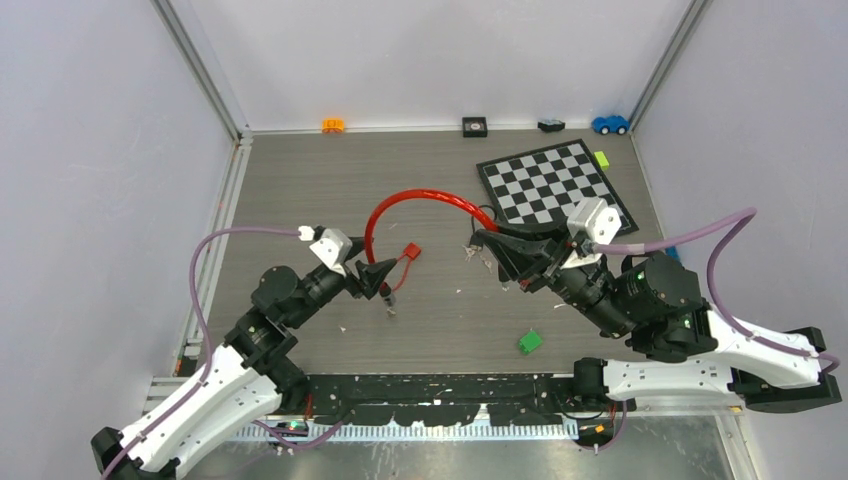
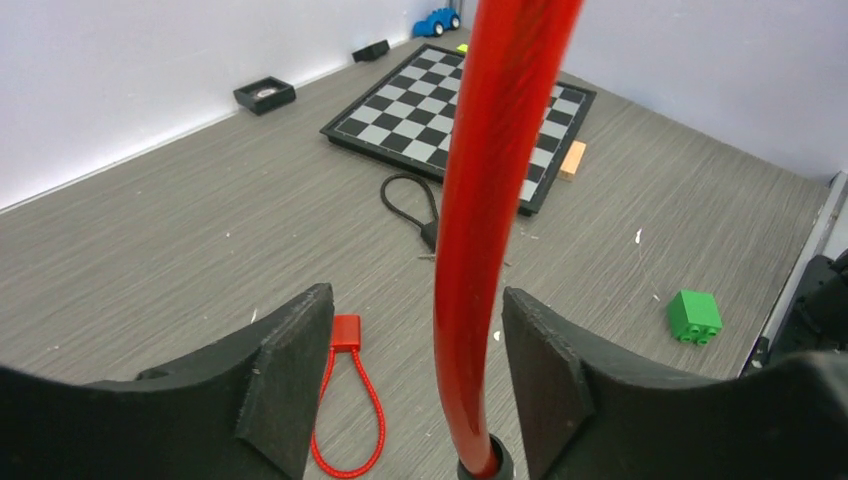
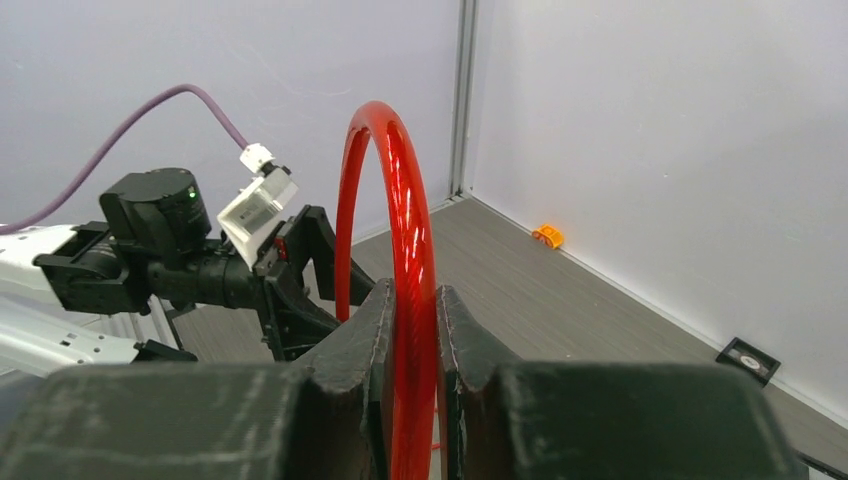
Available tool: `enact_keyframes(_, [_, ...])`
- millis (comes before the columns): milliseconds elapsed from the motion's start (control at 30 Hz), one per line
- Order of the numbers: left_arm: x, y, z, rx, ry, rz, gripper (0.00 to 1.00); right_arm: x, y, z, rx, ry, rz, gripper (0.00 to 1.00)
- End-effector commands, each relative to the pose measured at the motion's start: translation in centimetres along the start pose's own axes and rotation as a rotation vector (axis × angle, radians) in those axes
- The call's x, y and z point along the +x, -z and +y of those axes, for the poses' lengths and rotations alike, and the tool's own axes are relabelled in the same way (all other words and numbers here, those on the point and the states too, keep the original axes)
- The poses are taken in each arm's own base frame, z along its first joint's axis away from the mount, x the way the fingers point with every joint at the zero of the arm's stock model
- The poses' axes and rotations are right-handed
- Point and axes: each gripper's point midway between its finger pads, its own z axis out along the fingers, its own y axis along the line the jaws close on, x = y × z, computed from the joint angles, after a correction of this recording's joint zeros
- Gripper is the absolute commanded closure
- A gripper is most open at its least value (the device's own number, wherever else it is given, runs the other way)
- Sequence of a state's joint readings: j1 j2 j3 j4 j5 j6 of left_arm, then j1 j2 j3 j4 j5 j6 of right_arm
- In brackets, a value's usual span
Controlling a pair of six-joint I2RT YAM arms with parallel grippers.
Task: Lock with the key
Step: Adjust the lock.
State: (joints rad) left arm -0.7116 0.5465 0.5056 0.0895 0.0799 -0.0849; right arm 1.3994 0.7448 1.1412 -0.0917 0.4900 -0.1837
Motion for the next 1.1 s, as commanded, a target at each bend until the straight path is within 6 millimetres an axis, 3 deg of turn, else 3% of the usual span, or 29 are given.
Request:
enact_keyframes(0, [-0.4,-0.6,-1.0,0.064,-0.013,-0.027,0.4,-6.6,1.1,-1.0,0.0,-0.126,-0.194,0.99])
enact_keyframes(500, [-0.1,0.0,-1.8,0.102,0.007,-0.041,0.45,-6.8,1.4,-2.0,0.046,-0.123,-0.216,0.99])
enact_keyframes(900, [-0.4,-0.7,-1.8,0.103,0.015,-0.053,0.41,-6.7,1.3,-1.6,0.028,-0.139,-0.213,0.99])
enact_keyframes(1000, [-0.2,-0.6,-1.8,0.104,0.016,-0.051,0.47,-6.7,1.4,-1.6,0.027,-0.138,-0.213,0.99])
enact_keyframes(1067, [-0.2,-0.6,-2.0,0.116,0.013,-0.05,0.66,-6.8,1.4,-1.7,0.029,-0.14,-0.215,0.99])
